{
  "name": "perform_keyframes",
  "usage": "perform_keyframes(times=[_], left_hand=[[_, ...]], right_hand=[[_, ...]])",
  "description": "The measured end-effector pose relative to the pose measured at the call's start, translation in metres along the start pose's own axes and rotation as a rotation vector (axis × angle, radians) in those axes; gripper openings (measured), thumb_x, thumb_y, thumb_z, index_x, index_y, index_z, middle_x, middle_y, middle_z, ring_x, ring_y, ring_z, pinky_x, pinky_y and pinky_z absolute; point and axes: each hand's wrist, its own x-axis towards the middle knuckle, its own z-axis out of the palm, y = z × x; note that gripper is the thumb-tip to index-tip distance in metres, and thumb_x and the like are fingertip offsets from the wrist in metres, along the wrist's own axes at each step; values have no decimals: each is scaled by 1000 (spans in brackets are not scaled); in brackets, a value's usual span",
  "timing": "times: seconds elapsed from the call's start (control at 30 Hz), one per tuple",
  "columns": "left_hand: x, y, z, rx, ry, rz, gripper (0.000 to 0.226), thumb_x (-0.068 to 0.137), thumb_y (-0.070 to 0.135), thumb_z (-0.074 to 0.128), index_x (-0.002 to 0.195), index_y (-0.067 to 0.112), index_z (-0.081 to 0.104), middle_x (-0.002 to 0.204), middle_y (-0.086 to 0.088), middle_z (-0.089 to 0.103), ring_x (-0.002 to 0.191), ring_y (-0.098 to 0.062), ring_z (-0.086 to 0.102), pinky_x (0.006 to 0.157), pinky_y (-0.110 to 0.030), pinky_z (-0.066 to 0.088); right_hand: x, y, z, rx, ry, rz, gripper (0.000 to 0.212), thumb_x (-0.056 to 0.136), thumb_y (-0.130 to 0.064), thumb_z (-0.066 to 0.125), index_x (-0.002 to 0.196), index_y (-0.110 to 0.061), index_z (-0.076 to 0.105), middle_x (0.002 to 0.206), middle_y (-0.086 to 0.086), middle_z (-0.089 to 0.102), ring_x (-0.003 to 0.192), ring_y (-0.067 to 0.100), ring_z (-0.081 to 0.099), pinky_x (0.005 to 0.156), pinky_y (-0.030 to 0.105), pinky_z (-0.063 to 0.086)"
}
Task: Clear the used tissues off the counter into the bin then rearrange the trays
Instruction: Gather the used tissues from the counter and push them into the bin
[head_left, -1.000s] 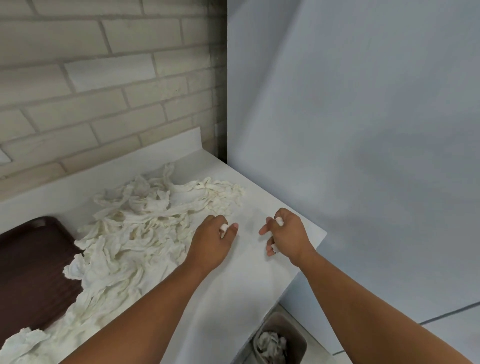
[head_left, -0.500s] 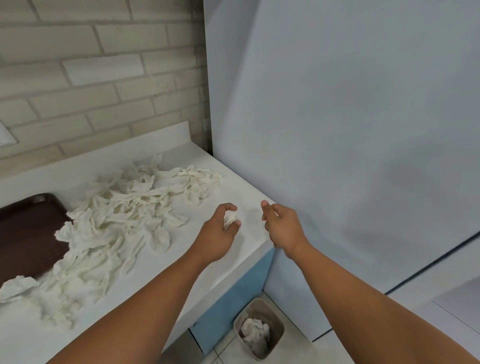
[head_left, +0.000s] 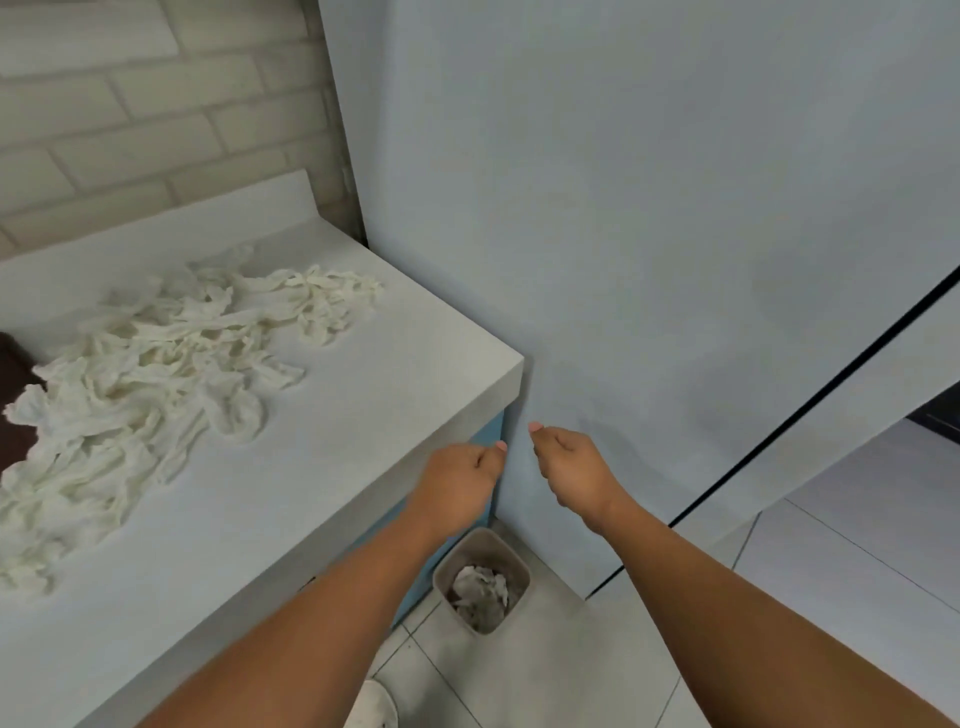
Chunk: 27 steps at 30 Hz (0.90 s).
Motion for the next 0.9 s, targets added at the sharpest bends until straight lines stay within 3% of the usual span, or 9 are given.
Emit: perform_keyframes(times=[0.13, 0.23, 0.43, 0.5, 0.57, 0.63, 0.73, 0.83, 0.9], left_hand=[[1, -32, 37, -1, -88, -45, 54, 105, 44, 35, 59, 17, 34, 54, 4, 36, 50, -13, 34, 52, -30, 30], [11, -69, 61, 34, -151, -95, 53, 105, 45, 34, 63, 13, 43, 60, 0, 45, 56, -14, 42, 58, -31, 36], [37, -162, 108, 86, -287, -197, 42, 106, 38, 38, 83, 10, 60, 80, -2, 63, 73, -16, 57, 65, -25, 38], [45, -192, 124, 18, -299, -248, 39, 106, 36, 40, 83, 16, 65, 81, 6, 65, 74, -8, 59, 65, -16, 42], [54, -222, 139, -1, -291, -279, 36, 105, 33, 43, 76, 22, 62, 72, 14, 60, 63, 1, 53, 55, -8, 36], [66, -251, 156, 57, -292, -303, 33, 104, 33, 45, 79, 22, 63, 72, 11, 61, 66, -8, 56, 57, -15, 40], [86, -301, 179, 232, -267, -369, 48, 106, 38, 34, 96, 7, 69, 96, -16, 70, 92, -34, 62, 78, -35, 49], [103, -341, 203, 264, -282, -492, 57, 107, 41, 27, 114, 0, 66, 117, -27, 63, 110, -42, 58, 95, -46, 47], [115, -366, 220, 159, -293, -588, 47, 105, 35, 33, 117, 1, 63, 122, -27, 61, 114, -44, 56, 98, -49, 47]], right_hand=[[-1, 61, 10, 120, -65, 222, 21, 102, -27, 41, 88, -13, 46, 71, 3, 41, 47, 12, 33, 39, 18, 26], [6, 115, 24, 47, -12, 287, 23, 103, -29, 37, 103, -10, 49, 79, 5, 47, 55, 12, 38, 42, 19, 30], [35, 212, 57, -136, 32, 326, 24, 99, -24, 43, 97, -10, 63, 82, 4, 60, 72, 18, 52, 69, 33, 41], [46, 237, 69, -150, -17, 353, 21, 96, -16, 45, 95, -11, 65, 86, 7, 66, 70, 16, 54, 66, 28, 41], [58, 262, 79, -133, -57, 385, 23, 94, -7, 43, 92, -12, 65, 88, 7, 69, 64, 11, 53, 59, 23, 38], [73, 287, 86, -102, -71, 424, 23, 91, -5, 41, 86, -13, 63, 81, 5, 67, 64, 12, 54, 57, 25, 39], [91, 321, 95, 104, -26, 556, 19, 87, -9, 46, 70, -15, 54, 62, 3, 48, 54, 16, 39, 50, 26, 27], [98, 357, 98, 243, 2, 669, 28, 88, -5, 43, 62, -15, 46, 56, 1, 39, 50, 15, 28, 50, 25, 19], [100, 382, 103, 239, -10, 689, 26, 87, -6, 41, 64, -14, 47, 59, 0, 37, 52, 15, 27, 51, 27, 19]])
